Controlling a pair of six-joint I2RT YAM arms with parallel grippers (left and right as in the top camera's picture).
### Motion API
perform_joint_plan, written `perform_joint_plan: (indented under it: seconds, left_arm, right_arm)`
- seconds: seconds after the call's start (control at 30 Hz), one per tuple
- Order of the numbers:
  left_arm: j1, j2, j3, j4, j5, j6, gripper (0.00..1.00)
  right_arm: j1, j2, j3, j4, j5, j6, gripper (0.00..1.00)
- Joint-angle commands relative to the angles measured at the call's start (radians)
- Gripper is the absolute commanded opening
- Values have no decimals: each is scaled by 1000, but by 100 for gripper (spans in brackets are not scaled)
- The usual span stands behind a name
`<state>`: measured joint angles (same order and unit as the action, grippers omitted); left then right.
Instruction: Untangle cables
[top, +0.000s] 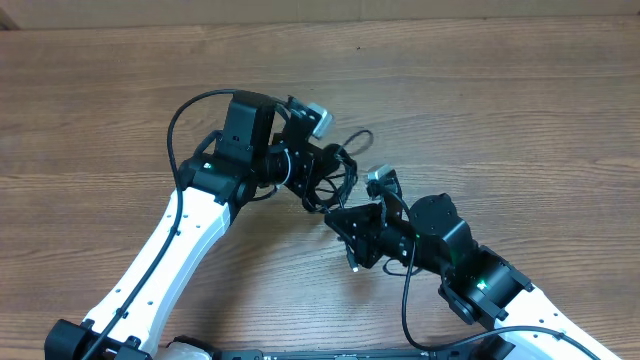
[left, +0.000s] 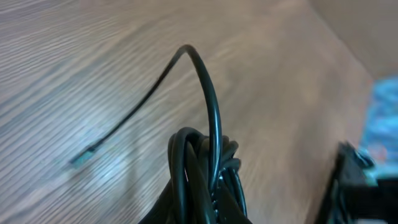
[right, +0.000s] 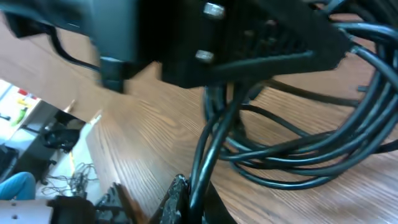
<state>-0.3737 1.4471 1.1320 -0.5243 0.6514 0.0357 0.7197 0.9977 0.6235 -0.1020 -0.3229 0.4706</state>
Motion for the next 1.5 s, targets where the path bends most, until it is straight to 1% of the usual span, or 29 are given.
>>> perform_joint_plan:
  seconds: [0.0, 0.1, 0.27, 0.43, 0.53, 0.67, 0.77, 0.83, 0.87, 0.9, 0.97, 1.0, 1.03, 1.07, 1.1, 1.17, 1.27, 1.3, 1.47]
  left_arm:
    - [-8, -26, 2, -3, 135, 108, 4]
    - [-8, -26, 2, 1, 159, 121, 4]
    - [-8, -26, 2, -19, 317, 294, 4]
    - [-8, -24, 2, -123, 341, 454, 4]
    - [-8, -24, 2, -145, 383, 485, 4]
    - [-6, -24, 2, -107, 498, 485, 4]
    - [-6, -24, 2, -92, 578, 485, 4]
    - [-6, -24, 2, -97, 578, 484, 4]
    - [-5, -24, 2, -105, 561, 483, 4]
    - [-5, -24, 2, -107, 544, 475, 4]
    - [0, -24, 2, -106, 508, 448, 4]
    - [8, -24, 2, -103, 496, 435, 4]
    - [17, -24, 2, -99, 483, 420, 5]
    - [29, -24, 2, -94, 468, 397, 4]
    - [45, -24, 2, -86, 454, 368, 4]
    - [75, -24, 2, -67, 440, 299, 5]
    - [123, -24, 2, -34, 441, 191, 5]
    - [147, -24, 2, -20, 440, 139, 4]
    - [190, -22, 2, -14, 436, 24, 5]
  right_arm:
    - [-9, 1, 32, -53, 105, -11, 4]
    - [-9, 1, 32, -108, 148, -3, 4]
    - [-9, 1, 32, -97, 150, 6, 4]
    - [-9, 1, 32, -72, 169, 85, 4]
    - [-9, 4, 32, -72, 203, 134, 4]
    - [-9, 39, 32, -71, 203, 208, 4]
    - [-9, 72, 32, -65, 203, 215, 4]
    - [-9, 80, 32, -65, 203, 228, 4]
    - [-9, 80, 32, -66, 203, 238, 8]
    - [-9, 80, 32, -66, 203, 237, 16]
    - [-9, 80, 32, -68, 202, 237, 40]
    - [-9, 80, 32, -69, 198, 237, 48]
    - [-9, 80, 32, -69, 189, 238, 61]
    - [-9, 80, 32, -69, 177, 241, 72]
    - [-9, 77, 32, -69, 164, 240, 76]
    - [-9, 67, 32, -72, 149, 240, 88]
    - [-9, 36, 32, -87, 146, 240, 100]
    - [-9, 14, 32, -91, 146, 240, 100]
    - [-9, -84, 32, -102, 146, 240, 100]
